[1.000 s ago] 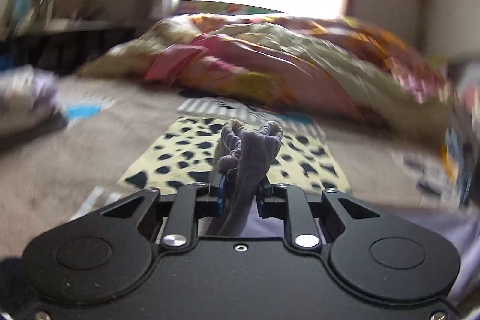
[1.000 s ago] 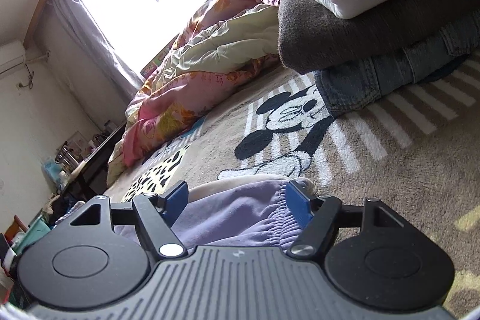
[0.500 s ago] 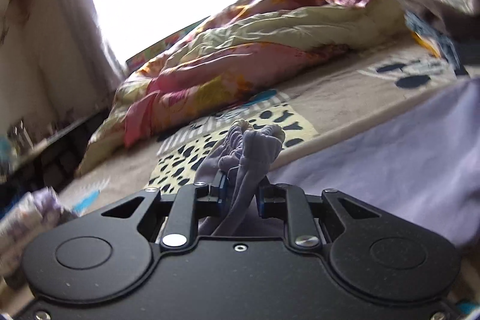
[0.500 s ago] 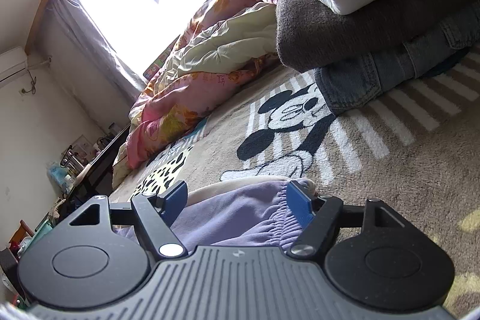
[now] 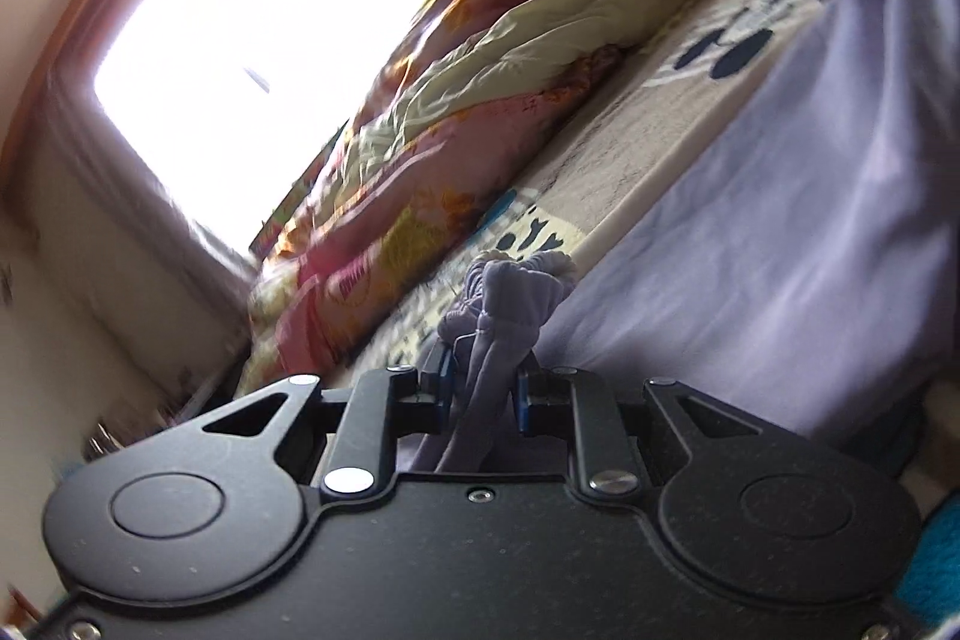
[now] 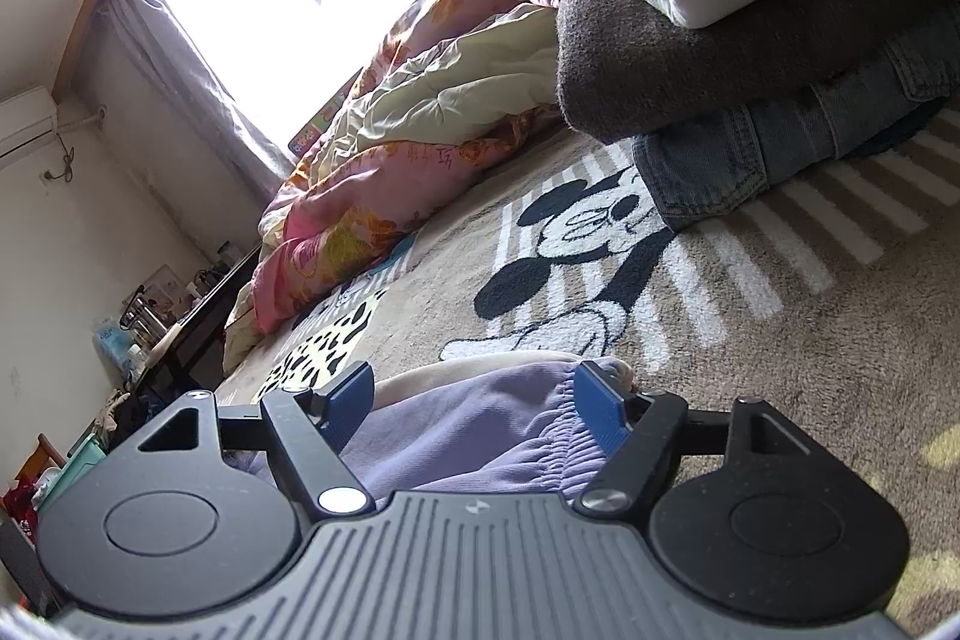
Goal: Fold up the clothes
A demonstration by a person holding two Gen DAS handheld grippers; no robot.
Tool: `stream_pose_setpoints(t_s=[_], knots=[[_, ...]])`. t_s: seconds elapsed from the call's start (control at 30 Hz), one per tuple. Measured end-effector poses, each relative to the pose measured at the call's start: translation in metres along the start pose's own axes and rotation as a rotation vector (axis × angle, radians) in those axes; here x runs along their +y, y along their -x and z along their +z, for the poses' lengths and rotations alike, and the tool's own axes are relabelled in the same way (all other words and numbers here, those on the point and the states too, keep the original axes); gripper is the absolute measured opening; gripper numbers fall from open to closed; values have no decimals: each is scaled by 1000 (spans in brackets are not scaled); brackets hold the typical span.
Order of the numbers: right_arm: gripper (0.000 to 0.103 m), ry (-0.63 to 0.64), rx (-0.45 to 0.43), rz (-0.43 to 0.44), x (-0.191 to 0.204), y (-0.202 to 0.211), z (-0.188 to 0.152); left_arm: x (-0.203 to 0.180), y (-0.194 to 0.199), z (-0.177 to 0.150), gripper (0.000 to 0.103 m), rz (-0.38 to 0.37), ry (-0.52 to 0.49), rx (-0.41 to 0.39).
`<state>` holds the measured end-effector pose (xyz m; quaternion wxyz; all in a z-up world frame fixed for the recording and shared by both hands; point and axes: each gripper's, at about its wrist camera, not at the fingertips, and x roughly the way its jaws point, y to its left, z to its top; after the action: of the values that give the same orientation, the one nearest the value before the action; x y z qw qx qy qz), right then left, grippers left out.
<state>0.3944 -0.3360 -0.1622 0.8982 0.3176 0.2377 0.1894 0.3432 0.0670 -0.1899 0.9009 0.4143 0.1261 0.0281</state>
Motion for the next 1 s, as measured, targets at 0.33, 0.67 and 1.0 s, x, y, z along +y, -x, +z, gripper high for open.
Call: stream_pose_setpoints(t_s=[0.33, 0.67, 1.0], knots=[[74, 17, 1, -6, 1, -1, 0, 11, -22, 4, 15, -216, 105, 173], [75, 38, 0, -14, 3, -2, -2, 42, -20, 17, 34, -509, 366, 111], [75, 31, -2, -7, 3, -2, -2, 13, -12, 20, 48, -373, 87, 125]])
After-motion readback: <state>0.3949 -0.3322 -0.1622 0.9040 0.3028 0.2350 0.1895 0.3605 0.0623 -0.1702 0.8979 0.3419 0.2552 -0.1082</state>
